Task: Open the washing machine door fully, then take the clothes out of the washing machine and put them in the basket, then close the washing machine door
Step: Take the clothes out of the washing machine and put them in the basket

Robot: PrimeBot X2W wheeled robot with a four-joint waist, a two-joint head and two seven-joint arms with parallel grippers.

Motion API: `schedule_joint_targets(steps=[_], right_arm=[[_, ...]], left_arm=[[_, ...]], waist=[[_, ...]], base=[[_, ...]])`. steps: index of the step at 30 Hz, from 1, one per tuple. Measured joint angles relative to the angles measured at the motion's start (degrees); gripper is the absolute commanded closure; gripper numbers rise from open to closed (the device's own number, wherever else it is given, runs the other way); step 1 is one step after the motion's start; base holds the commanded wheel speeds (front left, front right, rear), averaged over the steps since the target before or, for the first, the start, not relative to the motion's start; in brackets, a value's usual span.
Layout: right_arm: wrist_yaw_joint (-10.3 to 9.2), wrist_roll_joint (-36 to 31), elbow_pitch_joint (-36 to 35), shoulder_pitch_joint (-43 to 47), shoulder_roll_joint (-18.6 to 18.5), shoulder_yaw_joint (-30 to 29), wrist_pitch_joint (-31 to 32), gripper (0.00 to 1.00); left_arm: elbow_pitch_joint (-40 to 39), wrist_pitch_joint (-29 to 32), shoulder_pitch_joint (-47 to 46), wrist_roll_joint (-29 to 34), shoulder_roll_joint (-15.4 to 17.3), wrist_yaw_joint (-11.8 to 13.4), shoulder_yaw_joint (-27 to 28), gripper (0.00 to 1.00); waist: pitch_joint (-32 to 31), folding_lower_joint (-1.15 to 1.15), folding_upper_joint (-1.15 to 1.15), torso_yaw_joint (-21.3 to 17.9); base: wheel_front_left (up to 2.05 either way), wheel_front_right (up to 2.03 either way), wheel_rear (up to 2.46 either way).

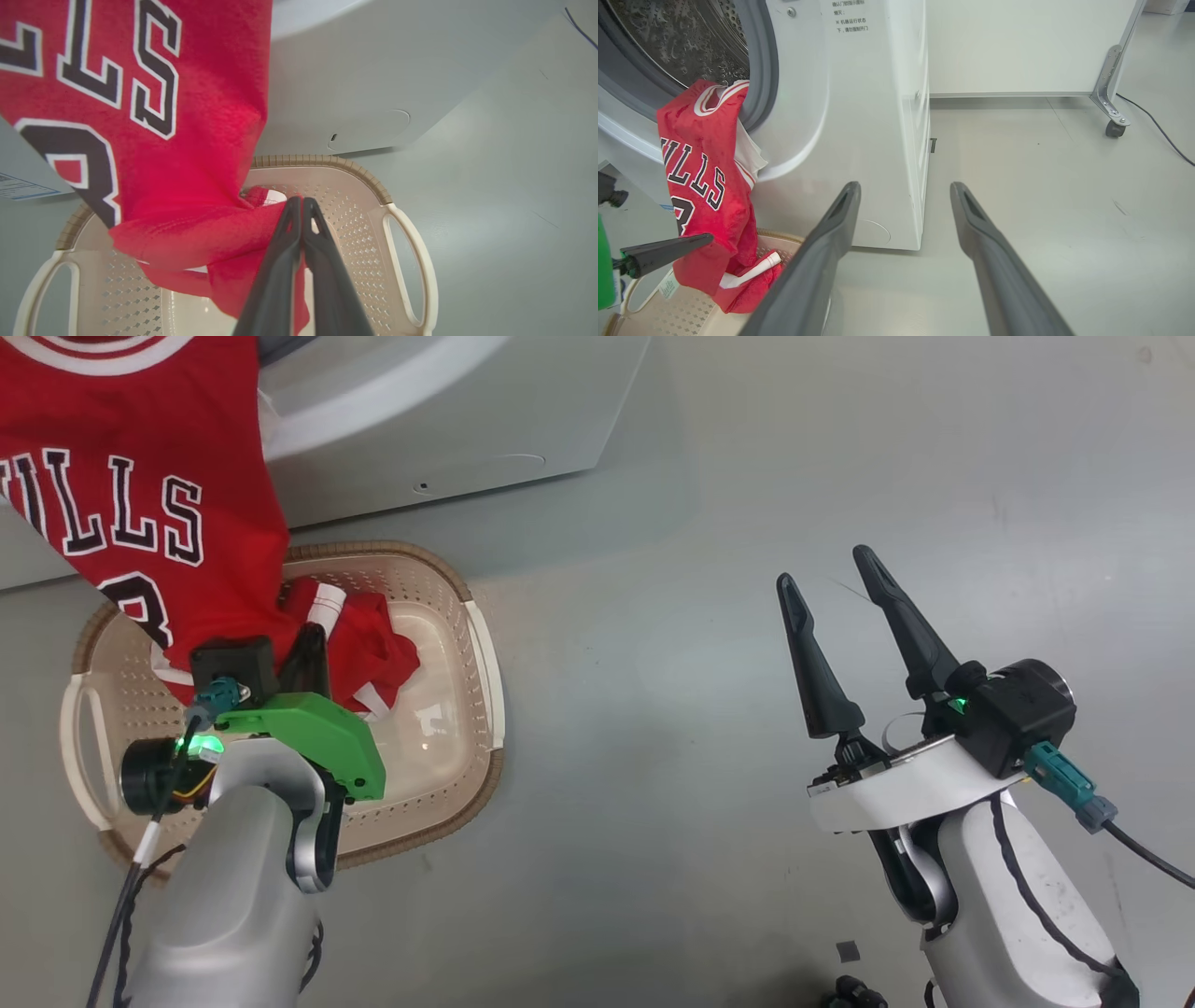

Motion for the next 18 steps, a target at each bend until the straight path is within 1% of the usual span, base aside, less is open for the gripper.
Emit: schedule_joint_targets(steps=[2, 4, 7, 8, 9, 10, 18], right_arm=[[0.0, 0.0, 0.07, -0.02, -0.02, -0.18, 0.0, 0.0], [0.0, 0.01, 0.16, -0.02, -0.01, -0.18, 0.0, 0.0], [0.0, 0.31, 0.37, -0.05, 0.0, -0.12, 0.0, 0.0], [0.0, 0.52, 0.41, -0.07, 0.0, -0.12, 0.0, 0.0], [0.0, 0.52, 0.46, -0.09, 0.0, -0.13, 0.0, 0.0], [0.0, 0.53, 0.52, -0.15, 0.0, -0.12, 0.0, 0.0], [-0.02, 0.59, 1.67, -0.7, 0.0, -0.16, 0.0, 0.0]], left_arm=[[2.05, 0.01, -1.24, -0.03, -0.07, -0.01, 0.08, 1.0], [3.82, 0.0, -2.11, -0.54, -0.18, -0.01, 0.45, 0.75], [6.22, -0.12, -2.93, -1.07, -0.19, -0.01, 1.05, 0.44], [6.99, -0.32, -3.19, -1.09, -0.19, -0.01, 1.18, 0.24], [7.68, -0.53, -3.43, -1.1, -0.19, -0.01, 1.25, 0.06], [8.42, -0.78, -3.68, -1.19, -0.2, -0.01, 1.32, 0.0], [13.1, -3.88, -4.55, -2.02, -0.33, -0.57, 1.78, 0.0]], waist=[[0.48, 0.0, 0.0, -0.42], [0.77, 0.0, 0.0, -0.72], [0.93, 0.0, 0.0, -1.01], [0.94, 0.0, 0.0, -1.07], [0.94, 0.0, 0.0, -1.11], [0.92, 0.0, 0.0, -1.14], [-0.09, 0.0, 0.0, -1.1]], base=[[0.0, 0.0, 0.0], [0.0, 0.0, 0.0], [0.0, 0.0, 0.0], [0.0, 0.0, 0.0], [0.0, 0.0, 0.0], [0.0, 0.0, 0.0], [0.0, 0.0, 0.0]])
